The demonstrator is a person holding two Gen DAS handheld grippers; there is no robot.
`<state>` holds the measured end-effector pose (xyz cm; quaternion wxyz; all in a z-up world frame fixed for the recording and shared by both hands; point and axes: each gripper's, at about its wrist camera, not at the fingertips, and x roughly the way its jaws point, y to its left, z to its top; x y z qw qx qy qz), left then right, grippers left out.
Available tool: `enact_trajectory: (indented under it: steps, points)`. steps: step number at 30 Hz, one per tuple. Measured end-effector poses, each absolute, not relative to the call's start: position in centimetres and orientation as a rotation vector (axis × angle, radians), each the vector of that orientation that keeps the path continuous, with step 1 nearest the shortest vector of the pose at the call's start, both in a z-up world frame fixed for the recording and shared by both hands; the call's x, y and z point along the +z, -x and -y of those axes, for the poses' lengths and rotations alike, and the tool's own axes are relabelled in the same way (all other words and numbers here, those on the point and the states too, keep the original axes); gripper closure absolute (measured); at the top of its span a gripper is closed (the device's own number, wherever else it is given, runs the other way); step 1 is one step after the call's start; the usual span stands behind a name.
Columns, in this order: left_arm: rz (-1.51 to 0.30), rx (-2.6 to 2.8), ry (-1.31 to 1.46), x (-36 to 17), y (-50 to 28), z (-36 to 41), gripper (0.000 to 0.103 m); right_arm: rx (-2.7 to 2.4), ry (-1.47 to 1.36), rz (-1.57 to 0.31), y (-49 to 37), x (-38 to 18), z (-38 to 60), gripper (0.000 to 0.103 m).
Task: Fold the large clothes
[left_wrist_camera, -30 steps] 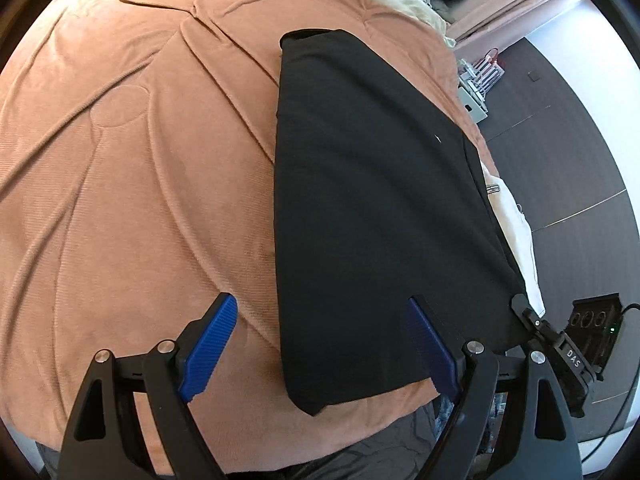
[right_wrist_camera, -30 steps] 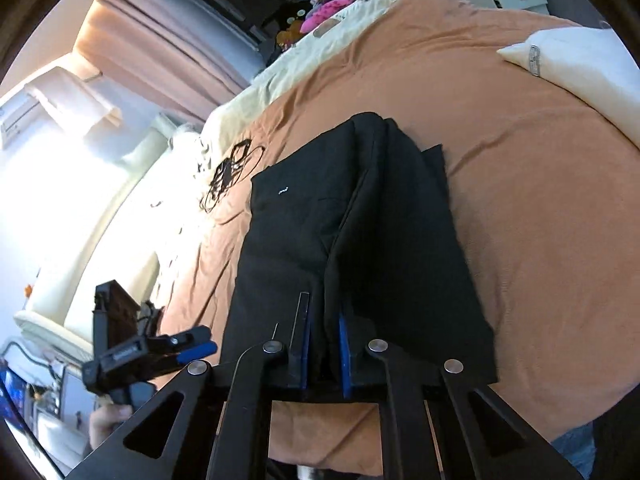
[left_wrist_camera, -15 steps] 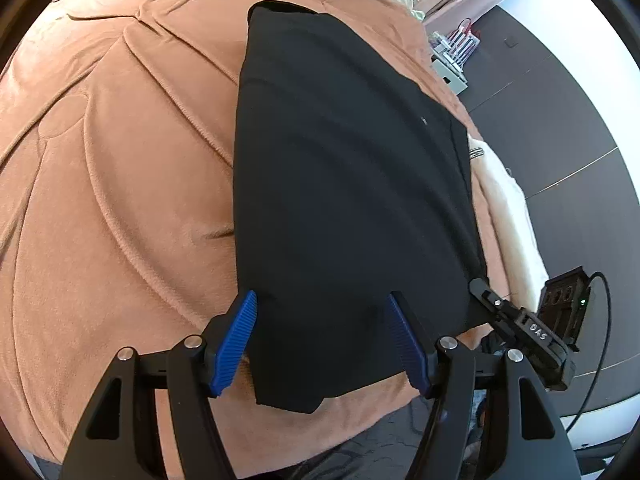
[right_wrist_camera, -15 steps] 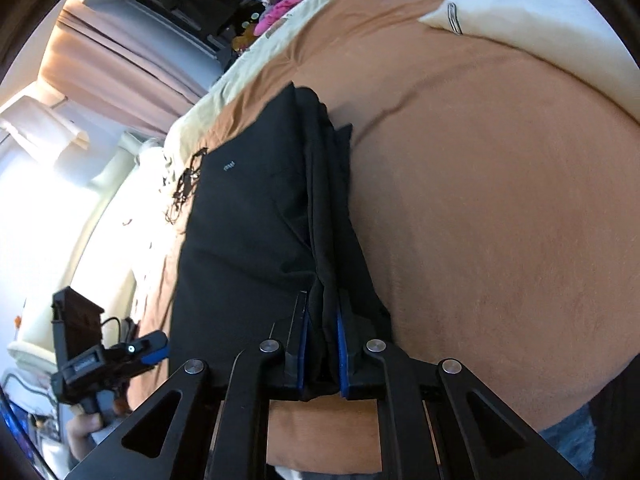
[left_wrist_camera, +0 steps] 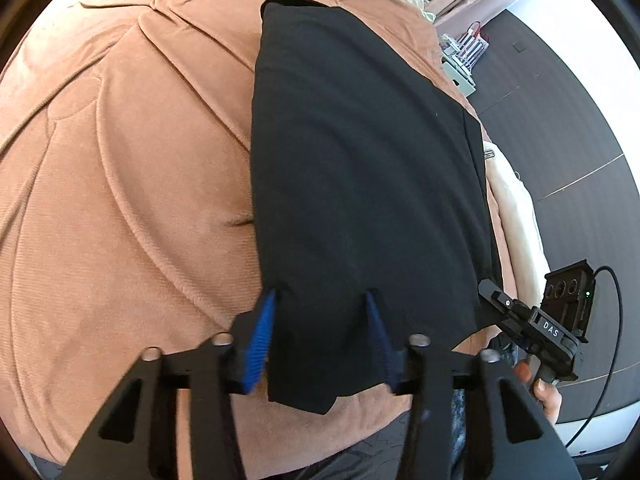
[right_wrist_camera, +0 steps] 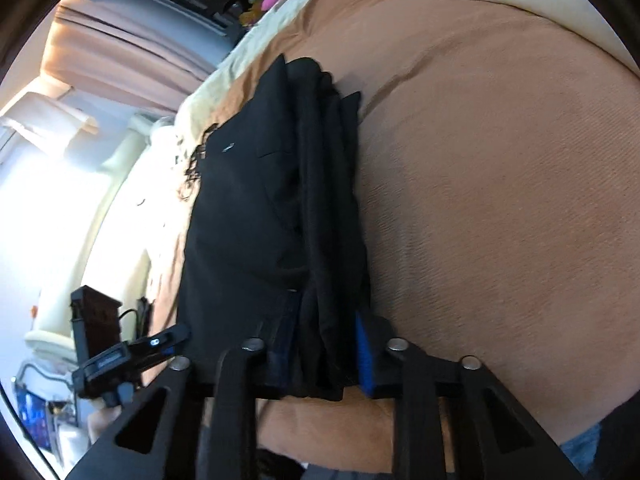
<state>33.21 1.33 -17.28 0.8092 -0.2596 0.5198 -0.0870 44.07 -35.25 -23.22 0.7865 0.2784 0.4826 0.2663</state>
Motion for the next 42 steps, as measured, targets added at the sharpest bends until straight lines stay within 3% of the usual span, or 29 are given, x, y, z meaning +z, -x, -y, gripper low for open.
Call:
enact_trajectory:
  steps: [7, 19, 22, 23, 26, 28, 30, 42]
  points:
    - [-1.093, -0.221, 0.569, -16.2, -31.8, -2.5, 0.072, 0.621, -0.604, -1.049, -42.6, -22.3, 34.4, 0.084]
    - [-1.128, -0.286, 0.513, -16.1, -26.1, -3.6, 0.072, 0.676, -0.56, -1.081, -35.7, -22.4, 33.2, 0.084]
    - [-1.145, -0.301, 0.517, -16.5, -26.7, -3.5, 0.068, 0.69, -0.509, -1.093, -34.6, -22.1, 32.5, 0.083]
    - [-1.164, -0.304, 0.538, -16.8, -27.1, -4.0, 0.067, 0.682, -0.489, -1.102, -34.6, -22.1, 32.4, 0.081]
    - [-1.158, -0.277, 0.587, -16.8, -27.9, -5.6, 0.051, 0.666, -0.485, -1.11, -35.9, -21.6, 32.6, 0.063]
    - [-1.109, -0.248, 0.591, -16.1, -28.3, -6.5, 0.027, 0.65, -0.493, -1.083, -36.7, -21.0, 33.2, 0.03]
    - [-1.063, -0.236, 0.616, -15.5, -29.2, -7.3, 0.02, 0.636, -0.512, -1.046, -38.0, -20.2, 33.7, 0.016]
    - [-1.077, -0.22, 0.664, -18.1, -36.9, -7.9, 0.02, 0.666, -0.563, -1.091, -46.9, -22.3, 31.9, 0.016]
